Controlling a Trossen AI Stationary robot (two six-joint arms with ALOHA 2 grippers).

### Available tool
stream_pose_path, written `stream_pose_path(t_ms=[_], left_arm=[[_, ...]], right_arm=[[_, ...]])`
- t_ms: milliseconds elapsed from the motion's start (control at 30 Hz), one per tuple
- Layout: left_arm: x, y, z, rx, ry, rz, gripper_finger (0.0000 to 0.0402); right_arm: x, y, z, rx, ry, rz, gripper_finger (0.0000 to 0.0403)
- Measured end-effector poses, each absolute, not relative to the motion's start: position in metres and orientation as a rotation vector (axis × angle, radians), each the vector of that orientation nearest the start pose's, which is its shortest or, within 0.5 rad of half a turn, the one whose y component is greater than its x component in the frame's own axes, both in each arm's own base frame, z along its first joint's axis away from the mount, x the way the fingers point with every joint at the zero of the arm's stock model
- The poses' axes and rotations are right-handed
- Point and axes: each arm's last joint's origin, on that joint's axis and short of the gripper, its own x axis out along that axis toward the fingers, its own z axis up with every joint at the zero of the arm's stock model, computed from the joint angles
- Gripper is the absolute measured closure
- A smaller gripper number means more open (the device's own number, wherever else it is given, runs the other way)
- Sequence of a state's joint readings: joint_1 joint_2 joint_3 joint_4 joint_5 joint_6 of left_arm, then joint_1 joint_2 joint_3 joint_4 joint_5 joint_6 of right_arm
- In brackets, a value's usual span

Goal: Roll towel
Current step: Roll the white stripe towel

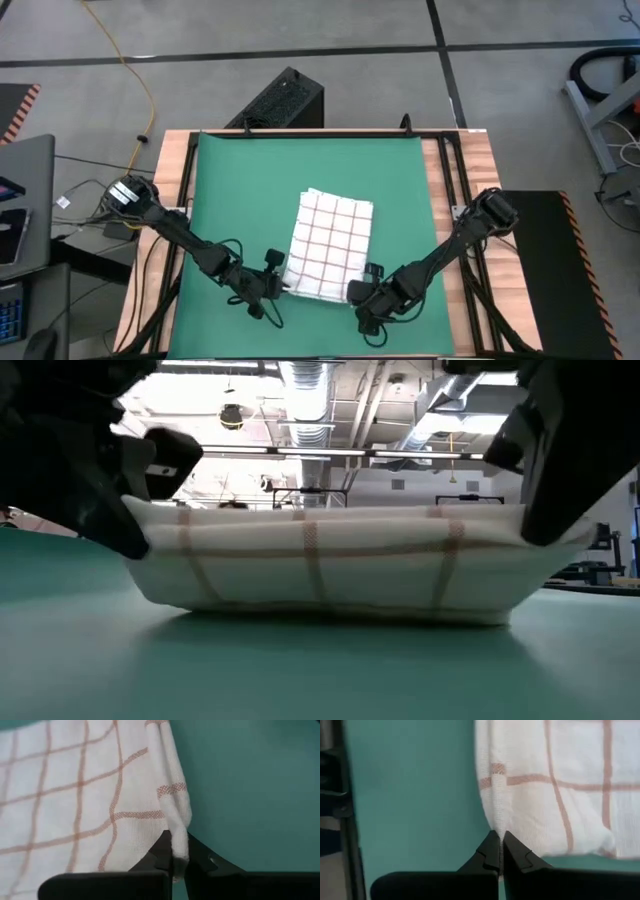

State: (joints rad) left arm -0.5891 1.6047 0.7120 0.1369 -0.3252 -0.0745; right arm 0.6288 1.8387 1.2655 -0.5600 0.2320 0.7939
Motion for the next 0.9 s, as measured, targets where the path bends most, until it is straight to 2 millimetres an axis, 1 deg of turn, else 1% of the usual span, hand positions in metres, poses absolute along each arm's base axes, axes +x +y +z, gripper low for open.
stream_pose_path(t_ms=[67,133,233,300,400,533,600,667,900], left_arm=[[0.257,-0.153,0.149,0.207,0.705,-0.243,0.0396],[0.26,-0.15,0.151,0.137,0.725,-0.27,0.0396],[0.266,-0.149,0.162,0.057,0.706,-0.297,0.0397],[0.268,-0.148,0.168,0.043,0.694,-0.299,0.0397],[0.273,-0.141,0.172,0.019,0.71,-0.283,0.0397],[0.28,-0.131,0.176,-0.129,0.748,-0.308,0.0397],[0.283,-0.126,0.176,-0.176,0.748,-0.281,0.0397],[0.285,-0.121,0.176,-0.198,0.747,-0.251,0.0397],[0.289,-0.109,0.173,-0.221,0.776,-0.229,0.0397]], right_arm=[[0.304,0.206,0.19,0.273,1.106,-0.074,0.0387],[0.306,0.204,0.195,0.296,1.114,-0.019,0.0387],[0.304,0.205,0.203,0.339,1.126,0.047,0.0387],[0.304,0.206,0.205,0.357,1.135,0.078,0.0387],[0.303,0.205,0.21,0.389,1.15,0.108,0.0387],[0.306,0.204,0.211,0.421,1.157,0.156,0.0387],[0.306,0.204,0.211,0.418,1.159,0.154,0.0387],[0.307,0.199,0.21,0.437,1.177,0.115,0.0387],[0.311,0.184,0.211,0.513,1.186,0.034,0.0387]])
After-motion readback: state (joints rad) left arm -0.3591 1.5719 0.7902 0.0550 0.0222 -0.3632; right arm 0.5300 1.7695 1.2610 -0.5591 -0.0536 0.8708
